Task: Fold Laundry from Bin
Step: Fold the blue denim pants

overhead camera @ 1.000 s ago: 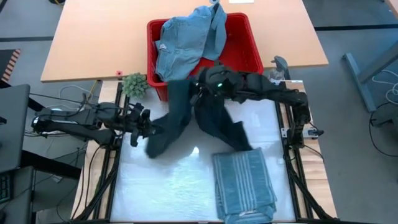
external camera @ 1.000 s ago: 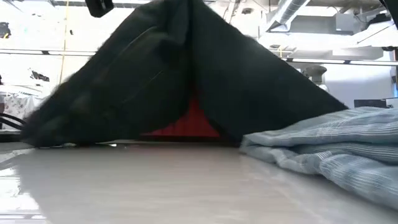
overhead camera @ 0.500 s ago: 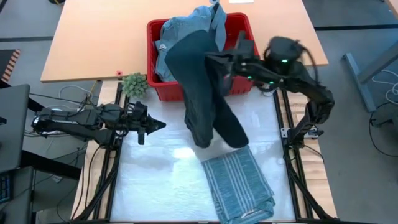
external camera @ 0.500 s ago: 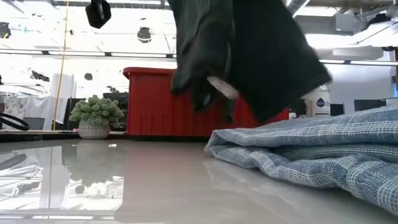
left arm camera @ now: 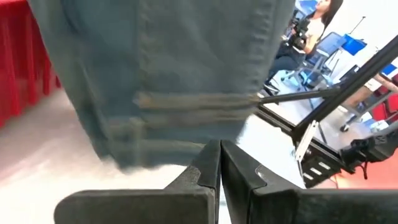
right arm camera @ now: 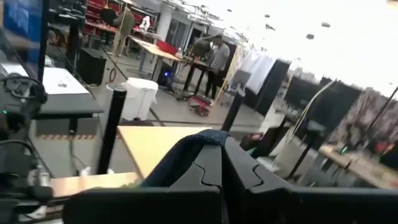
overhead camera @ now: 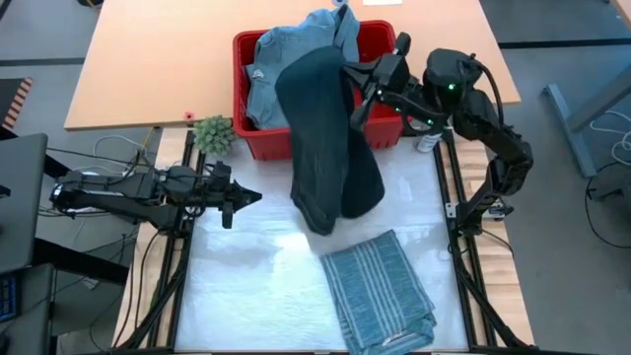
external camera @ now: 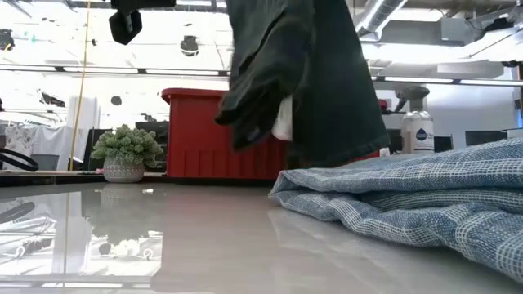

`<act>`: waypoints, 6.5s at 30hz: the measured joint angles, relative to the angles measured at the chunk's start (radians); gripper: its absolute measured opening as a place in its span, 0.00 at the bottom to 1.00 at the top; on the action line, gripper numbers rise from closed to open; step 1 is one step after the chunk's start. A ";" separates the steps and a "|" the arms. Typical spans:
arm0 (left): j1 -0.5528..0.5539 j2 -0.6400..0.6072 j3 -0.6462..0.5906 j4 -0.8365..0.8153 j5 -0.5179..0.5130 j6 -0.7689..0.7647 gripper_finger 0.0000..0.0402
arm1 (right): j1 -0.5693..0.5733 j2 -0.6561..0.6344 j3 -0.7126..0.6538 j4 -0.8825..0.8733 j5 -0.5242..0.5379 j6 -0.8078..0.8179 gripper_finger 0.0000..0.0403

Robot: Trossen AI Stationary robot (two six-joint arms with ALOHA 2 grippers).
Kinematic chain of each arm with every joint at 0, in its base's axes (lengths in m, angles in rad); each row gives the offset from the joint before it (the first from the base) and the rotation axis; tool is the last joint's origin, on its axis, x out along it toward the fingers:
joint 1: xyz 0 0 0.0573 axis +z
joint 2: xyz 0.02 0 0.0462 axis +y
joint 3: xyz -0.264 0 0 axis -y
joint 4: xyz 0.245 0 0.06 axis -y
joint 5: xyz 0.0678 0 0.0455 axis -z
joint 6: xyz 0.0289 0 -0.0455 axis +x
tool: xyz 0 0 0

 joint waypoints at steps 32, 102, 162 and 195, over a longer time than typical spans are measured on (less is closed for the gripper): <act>-0.083 -0.489 0.001 -0.211 0.058 -0.296 0.00 | 0.225 0.615 -0.008 0.220 -0.816 0.598 0.55; -0.082 -0.408 0.000 -0.255 -0.041 -0.189 0.00 | 0.622 -0.207 -1.590 0.473 -0.196 1.524 0.04; -0.083 -0.316 0.000 -0.080 -0.035 -0.042 0.43 | 0.059 0.300 -0.825 -0.052 -0.435 0.077 0.58; -0.082 -0.317 0.000 -0.180 -0.142 -0.083 0.42 | 0.178 0.376 -0.350 0.405 -0.848 0.281 0.04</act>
